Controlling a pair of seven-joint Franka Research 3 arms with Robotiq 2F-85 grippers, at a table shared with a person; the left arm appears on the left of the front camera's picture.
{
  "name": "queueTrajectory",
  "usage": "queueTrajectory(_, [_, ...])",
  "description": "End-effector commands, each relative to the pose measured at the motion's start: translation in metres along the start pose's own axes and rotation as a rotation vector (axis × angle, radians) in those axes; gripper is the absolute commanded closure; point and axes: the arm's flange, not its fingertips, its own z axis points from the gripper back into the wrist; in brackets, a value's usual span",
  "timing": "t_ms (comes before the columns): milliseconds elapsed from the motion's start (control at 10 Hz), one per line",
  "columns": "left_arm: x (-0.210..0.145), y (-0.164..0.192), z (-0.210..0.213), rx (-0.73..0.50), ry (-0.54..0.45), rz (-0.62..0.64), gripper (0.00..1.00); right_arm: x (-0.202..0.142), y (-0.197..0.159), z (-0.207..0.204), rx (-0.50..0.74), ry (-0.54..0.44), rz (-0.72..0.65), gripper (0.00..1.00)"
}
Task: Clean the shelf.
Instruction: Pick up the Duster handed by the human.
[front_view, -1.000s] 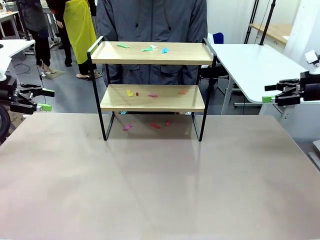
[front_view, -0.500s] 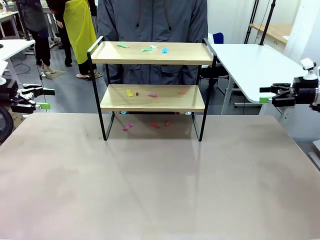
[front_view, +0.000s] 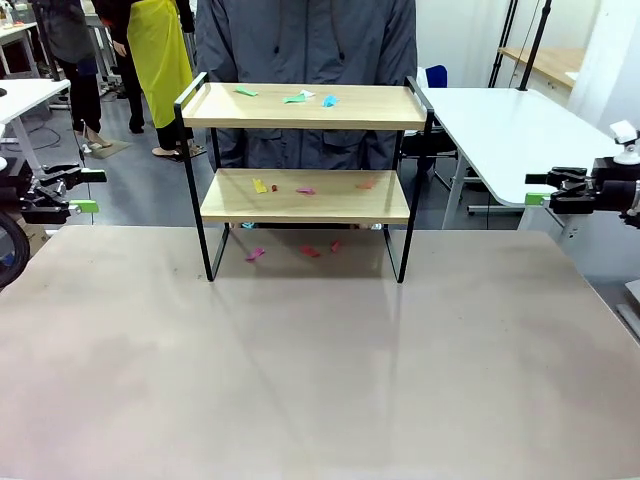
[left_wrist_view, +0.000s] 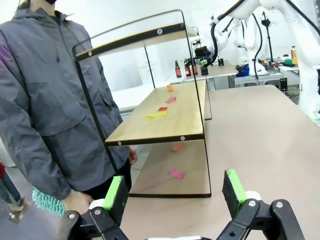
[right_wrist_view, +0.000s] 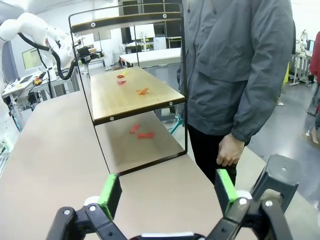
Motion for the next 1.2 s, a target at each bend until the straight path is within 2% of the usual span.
queueTrajectory(0, [0.0025,-0.0022,0.0015,0.0,-0.059,-0.024,0.0,0.0034,-0.0017,-0.0036,-0.009,-0.055,0.051,0.0])
queueTrajectory(200, [0.0083,-0.0041,0.0019,0.006,-0.076,-0.037,0.0,0.0075,0.0031,-0.0035,-0.01,-0.071,0.074,0.0])
queueTrajectory(400, [0.0101,-0.0057,0.0011,0.032,-0.086,-0.038,0.0,0.0095,0.0033,-0.0045,-0.008,-0.041,0.047,0.0])
queueTrajectory(500, [0.0055,-0.002,0.0018,-0.008,-0.047,-0.007,0.0,0.0063,-0.0006,-0.002,-0.004,-0.032,0.037,0.0])
queueTrajectory(1100, [0.0055,-0.002,0.0018,-0.008,-0.047,-0.007,0.0,0.0063,-0.0006,-0.002,-0.004,-0.032,0.037,0.0])
